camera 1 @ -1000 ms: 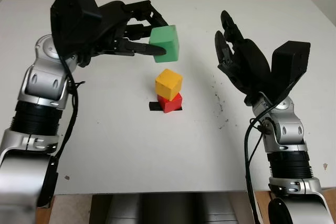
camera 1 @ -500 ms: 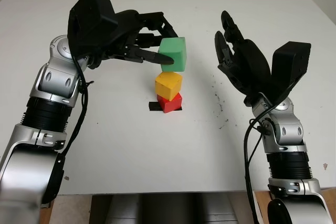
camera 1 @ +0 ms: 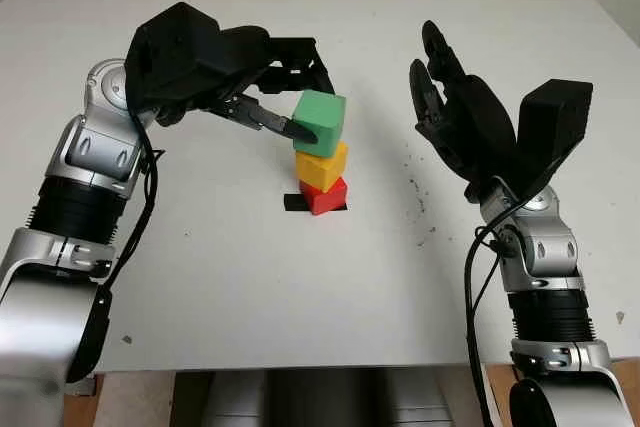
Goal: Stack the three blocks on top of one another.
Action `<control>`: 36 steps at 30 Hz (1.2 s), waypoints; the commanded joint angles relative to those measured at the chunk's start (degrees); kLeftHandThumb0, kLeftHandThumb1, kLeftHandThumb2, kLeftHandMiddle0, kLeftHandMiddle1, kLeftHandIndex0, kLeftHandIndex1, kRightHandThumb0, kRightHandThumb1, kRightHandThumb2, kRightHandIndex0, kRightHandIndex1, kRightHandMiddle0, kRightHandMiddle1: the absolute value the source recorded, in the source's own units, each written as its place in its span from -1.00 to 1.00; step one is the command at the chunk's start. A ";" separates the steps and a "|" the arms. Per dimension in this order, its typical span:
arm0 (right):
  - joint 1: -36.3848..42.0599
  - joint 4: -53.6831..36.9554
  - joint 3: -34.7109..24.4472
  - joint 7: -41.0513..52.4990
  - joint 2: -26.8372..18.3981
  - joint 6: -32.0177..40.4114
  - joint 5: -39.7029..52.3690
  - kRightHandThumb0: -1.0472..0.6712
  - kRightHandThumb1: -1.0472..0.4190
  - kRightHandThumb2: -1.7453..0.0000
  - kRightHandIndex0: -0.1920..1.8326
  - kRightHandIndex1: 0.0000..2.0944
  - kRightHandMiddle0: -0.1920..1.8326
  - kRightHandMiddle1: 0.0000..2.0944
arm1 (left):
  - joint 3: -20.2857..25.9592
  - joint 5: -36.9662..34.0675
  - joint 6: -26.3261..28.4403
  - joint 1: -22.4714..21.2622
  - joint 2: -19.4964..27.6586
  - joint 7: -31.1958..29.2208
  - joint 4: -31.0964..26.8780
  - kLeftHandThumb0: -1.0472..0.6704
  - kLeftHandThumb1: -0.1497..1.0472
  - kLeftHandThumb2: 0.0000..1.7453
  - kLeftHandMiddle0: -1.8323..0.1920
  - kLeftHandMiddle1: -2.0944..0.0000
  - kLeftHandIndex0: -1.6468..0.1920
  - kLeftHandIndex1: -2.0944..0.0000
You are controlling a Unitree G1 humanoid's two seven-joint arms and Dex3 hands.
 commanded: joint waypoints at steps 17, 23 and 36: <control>0.06 -1.66 -0.22 -0.19 -0.95 0.22 -0.39 -0.48 -1.00 0.27 -1.00 -1.00 -1.00 -1.00 | -0.76 1.94 -9.58 -6.03 -2.34 0.42 12.42 -0.34 0.95 -0.94 0.63 0.96 0.46 -0.48; 0.16 -1.74 -0.16 -0.43 -0.94 0.05 -0.68 -0.46 -1.00 0.25 -1.00 -1.00 -1.00 -0.99 | -0.34 1.26 -9.89 -6.61 -3.41 0.13 13.75 -0.37 0.94 -0.94 0.63 0.95 0.43 -0.49; 0.41 -1.96 -0.43 -0.99 -0.67 0.67 -0.46 -0.48 -1.00 0.27 -1.00 -1.00 -1.00 -0.99 | -0.51 1.02 -8.70 -6.56 -3.96 -0.67 12.77 -0.40 0.94 -0.94 0.62 0.95 0.40 -0.53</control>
